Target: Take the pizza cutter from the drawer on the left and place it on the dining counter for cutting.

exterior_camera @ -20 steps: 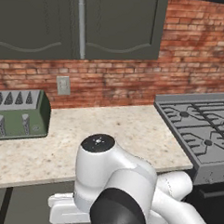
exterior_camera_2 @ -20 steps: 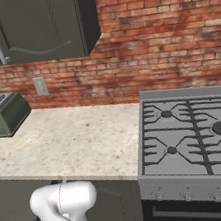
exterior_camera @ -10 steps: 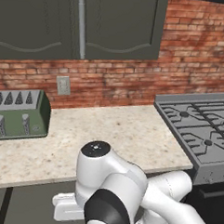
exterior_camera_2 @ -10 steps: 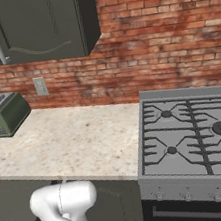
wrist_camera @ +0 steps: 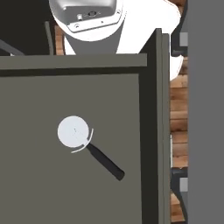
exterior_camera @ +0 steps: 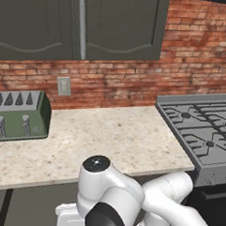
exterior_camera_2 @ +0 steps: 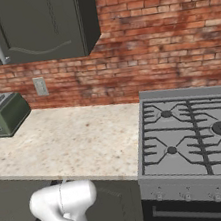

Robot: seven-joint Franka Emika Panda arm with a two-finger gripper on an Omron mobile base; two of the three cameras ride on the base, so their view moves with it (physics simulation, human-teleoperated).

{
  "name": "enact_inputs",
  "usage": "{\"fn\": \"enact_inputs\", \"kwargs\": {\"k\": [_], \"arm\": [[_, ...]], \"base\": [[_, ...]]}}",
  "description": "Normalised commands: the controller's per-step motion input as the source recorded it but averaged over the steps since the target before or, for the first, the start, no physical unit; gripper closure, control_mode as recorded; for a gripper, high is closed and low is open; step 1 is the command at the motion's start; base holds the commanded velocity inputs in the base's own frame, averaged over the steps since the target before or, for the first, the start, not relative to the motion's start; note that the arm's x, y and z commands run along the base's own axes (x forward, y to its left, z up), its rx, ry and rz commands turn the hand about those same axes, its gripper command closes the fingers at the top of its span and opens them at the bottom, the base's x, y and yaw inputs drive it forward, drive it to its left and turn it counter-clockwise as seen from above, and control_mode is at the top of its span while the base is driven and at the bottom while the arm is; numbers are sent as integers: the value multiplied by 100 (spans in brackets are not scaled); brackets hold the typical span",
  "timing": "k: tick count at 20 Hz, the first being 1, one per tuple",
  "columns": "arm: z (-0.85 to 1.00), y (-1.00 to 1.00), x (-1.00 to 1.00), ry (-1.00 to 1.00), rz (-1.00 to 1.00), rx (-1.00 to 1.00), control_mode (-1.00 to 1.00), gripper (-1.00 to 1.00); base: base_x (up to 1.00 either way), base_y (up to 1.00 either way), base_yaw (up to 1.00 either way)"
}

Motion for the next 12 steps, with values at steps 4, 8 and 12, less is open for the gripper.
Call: {"fn": "enact_inputs", "kwargs": {"k": [4,8,12], "arm": [[-20,4,7,0,0,0,-100,-100],[-19,19,17,0,0,0,-100,-100],[-14,28,28,0,0,0,-100,-100]], "base": [[0,0,0],[0,0,0],[0,0,0]]}}
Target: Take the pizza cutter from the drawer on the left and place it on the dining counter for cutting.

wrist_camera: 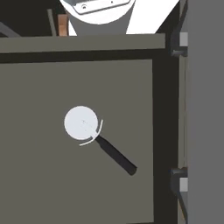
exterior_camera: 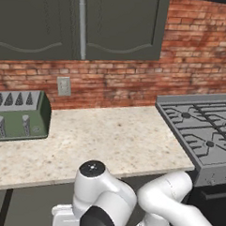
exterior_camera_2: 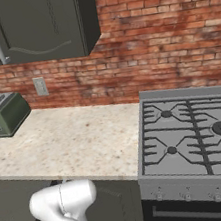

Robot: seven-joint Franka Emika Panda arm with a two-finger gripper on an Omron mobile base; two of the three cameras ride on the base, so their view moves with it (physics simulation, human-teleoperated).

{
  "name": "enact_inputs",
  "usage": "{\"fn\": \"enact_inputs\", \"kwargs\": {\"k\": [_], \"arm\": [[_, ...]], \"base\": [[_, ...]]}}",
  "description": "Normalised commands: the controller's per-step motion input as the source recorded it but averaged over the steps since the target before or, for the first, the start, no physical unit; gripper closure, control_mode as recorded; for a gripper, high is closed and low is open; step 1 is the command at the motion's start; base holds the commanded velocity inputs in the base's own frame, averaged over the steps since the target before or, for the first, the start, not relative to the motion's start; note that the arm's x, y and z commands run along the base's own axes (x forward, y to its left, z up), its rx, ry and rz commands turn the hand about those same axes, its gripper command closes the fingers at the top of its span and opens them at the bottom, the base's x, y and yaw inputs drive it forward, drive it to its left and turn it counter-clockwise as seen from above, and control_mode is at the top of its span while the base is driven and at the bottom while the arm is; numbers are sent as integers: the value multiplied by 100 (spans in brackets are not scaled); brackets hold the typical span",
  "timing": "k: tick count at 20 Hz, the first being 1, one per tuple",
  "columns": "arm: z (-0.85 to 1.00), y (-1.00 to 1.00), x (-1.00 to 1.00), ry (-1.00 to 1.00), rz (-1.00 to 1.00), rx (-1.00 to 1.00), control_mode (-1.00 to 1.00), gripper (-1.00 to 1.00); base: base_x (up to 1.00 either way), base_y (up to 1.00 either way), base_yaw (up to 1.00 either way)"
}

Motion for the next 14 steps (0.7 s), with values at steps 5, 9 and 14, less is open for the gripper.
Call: {"fn": "enact_inputs", "kwargs": {"k": [5,9,14], "arm": [[-20,27,30,0,0,0,-100,-100],[-33,29,22,0,0,0,-100,-100],[-34,30,25,0,0,0,-100,-100]], "base": [[0,0,0],[0,0,0],[0,0,0]]}}
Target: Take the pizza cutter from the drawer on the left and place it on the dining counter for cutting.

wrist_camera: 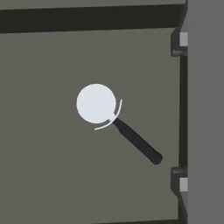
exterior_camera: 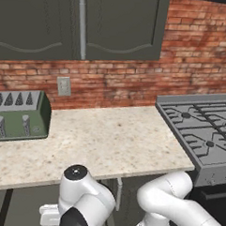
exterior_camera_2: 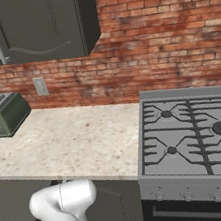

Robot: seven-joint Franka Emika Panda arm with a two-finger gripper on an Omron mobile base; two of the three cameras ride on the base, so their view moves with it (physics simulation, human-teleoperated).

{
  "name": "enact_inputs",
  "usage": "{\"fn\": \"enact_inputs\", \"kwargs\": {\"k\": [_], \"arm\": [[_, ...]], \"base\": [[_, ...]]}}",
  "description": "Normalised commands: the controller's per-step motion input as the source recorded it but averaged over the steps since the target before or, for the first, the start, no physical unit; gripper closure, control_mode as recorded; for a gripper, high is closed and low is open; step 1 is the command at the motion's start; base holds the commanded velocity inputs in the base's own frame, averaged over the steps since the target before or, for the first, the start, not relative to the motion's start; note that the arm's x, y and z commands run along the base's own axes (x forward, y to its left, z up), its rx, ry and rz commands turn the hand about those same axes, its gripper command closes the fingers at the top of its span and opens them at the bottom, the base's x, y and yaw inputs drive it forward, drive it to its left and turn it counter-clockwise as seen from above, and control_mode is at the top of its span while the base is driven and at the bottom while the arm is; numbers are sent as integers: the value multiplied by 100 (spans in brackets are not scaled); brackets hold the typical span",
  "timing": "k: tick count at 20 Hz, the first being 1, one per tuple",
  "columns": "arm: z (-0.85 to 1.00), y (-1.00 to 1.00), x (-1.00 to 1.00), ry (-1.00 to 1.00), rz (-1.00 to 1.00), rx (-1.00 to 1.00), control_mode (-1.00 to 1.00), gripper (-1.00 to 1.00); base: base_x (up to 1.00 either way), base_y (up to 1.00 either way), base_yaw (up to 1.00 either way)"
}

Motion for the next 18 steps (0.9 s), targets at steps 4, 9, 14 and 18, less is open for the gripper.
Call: {"fn": "enact_inputs", "kwargs": {"k": [4,9,14,18], "arm": [[-29,19,26,0,0,0,-100,-100],[-22,4,4,0,0,0,-100,-100],[-18,0,0,0,0,0,-100,-100],[-27,8,0,0,0,0,-100,-100]], "base": [[0,0,0],[0,0,0],[0,0,0],[0,0,0]]}}
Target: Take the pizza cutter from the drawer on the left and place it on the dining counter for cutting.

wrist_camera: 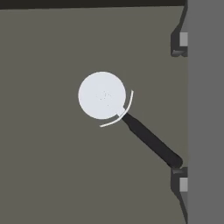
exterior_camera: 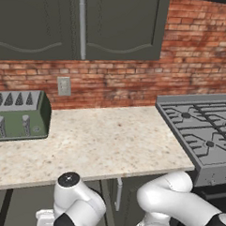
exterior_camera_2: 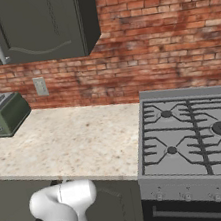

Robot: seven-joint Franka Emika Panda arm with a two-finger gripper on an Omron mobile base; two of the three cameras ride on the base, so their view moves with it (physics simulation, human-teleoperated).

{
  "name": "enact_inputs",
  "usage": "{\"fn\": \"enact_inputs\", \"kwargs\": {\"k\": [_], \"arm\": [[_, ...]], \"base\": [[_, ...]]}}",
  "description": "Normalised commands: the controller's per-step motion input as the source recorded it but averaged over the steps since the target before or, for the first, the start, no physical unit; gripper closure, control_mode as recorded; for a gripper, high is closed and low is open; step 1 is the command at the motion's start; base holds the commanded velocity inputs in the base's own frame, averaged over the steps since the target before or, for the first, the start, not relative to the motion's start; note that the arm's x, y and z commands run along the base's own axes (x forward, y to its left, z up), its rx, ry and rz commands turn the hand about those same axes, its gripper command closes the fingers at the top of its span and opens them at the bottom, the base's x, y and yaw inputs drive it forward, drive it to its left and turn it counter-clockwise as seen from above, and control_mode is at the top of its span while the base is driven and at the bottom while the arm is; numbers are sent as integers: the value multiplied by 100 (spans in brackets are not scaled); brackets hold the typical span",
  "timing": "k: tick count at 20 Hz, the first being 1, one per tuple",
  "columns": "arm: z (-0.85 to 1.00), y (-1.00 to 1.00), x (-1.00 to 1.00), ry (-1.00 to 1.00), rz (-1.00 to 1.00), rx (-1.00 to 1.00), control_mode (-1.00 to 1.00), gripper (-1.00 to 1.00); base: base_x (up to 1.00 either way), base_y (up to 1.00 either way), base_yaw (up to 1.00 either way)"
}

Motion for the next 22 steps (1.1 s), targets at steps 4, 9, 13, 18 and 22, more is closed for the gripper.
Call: {"fn": "enact_inputs", "kwargs": {"k": [4,9,13,18,22], "arm": [[-18,21,0,0,-4,0,-100,-100],[-7,3,13,0,-13,0,-100,-100],[-13,2,13,0,-13,0,-100,-100],[-10,3,1,0,-4,0,-100,-100],[-8,10,6,0,-2,0,-100,-100]], "base": [[0,0,0],[0,0,0],[0,0,0],[0,0,0],[0,0,0]]}}
